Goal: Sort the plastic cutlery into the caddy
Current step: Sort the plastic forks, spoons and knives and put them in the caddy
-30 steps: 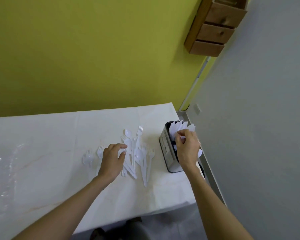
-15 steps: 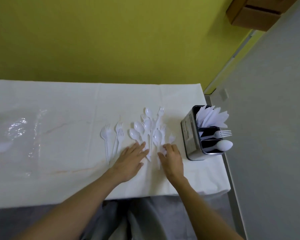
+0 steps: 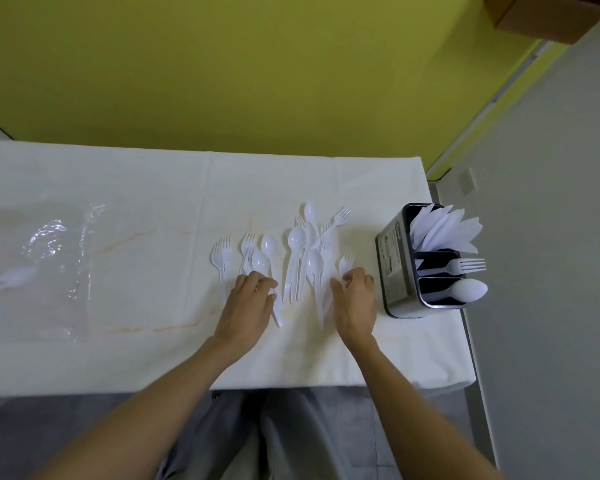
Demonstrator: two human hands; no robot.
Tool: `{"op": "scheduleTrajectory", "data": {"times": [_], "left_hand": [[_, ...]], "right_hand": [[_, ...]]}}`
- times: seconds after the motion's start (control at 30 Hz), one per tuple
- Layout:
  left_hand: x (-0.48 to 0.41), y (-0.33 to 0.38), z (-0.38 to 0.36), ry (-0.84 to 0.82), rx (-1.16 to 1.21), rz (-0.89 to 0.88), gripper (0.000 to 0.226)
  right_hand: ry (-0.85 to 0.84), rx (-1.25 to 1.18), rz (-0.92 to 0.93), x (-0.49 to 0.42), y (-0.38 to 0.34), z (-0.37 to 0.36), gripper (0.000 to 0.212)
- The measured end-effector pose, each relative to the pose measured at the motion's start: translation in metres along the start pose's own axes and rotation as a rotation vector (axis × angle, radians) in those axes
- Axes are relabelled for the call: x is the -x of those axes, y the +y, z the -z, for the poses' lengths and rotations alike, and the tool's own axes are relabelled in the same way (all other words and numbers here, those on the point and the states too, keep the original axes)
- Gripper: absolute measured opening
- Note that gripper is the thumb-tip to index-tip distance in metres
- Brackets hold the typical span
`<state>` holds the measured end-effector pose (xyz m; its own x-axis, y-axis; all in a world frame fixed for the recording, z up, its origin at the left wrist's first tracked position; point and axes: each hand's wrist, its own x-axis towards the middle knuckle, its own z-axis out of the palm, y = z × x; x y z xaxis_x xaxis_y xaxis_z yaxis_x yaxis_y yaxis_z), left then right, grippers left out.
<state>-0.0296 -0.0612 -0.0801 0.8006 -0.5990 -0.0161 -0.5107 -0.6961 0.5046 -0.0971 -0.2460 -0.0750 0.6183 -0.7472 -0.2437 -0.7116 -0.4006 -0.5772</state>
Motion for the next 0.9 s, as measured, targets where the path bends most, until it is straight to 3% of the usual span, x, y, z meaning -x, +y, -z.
{"op": "scheduleTrajectory", "data": {"times": [0.1,0.23,0.5,0.7,0.8,0.9], "left_hand": [[-0.009,0.009,-0.003,-0.039,-0.012,0.046,0.026],[-0.012,0.012,-0.006,-0.07,-0.012,0.107,0.027],[-0.006,0.007,-0.01,-0.072,-0.051,0.09,0.029],[-0.017,0.015,-0.02,-0.119,-0.124,-0.195,0.047],[-0.017,0.018,-0.026,-0.217,-0.167,-0.223,0.051],[-0.015,0.015,-0.028,-0.193,-0.253,-0.22,0.05]], "right_hand": [[0.017,-0.03,-0.14,-0.007,-0.002,-0.003,0.03],[-0.042,-0.002,-0.125,-0.019,-0.001,-0.004,0.012],[-0.142,0.01,-0.092,-0.024,-0.005,0.001,0.016],[-0.153,-0.031,-0.126,-0.031,-0.015,0.003,0.012],[-0.174,-0.194,-0.18,-0.036,-0.017,0.002,0.017],[-0.192,-0.233,-0.197,-0.04,-0.018,-0.001,0.022]]}}
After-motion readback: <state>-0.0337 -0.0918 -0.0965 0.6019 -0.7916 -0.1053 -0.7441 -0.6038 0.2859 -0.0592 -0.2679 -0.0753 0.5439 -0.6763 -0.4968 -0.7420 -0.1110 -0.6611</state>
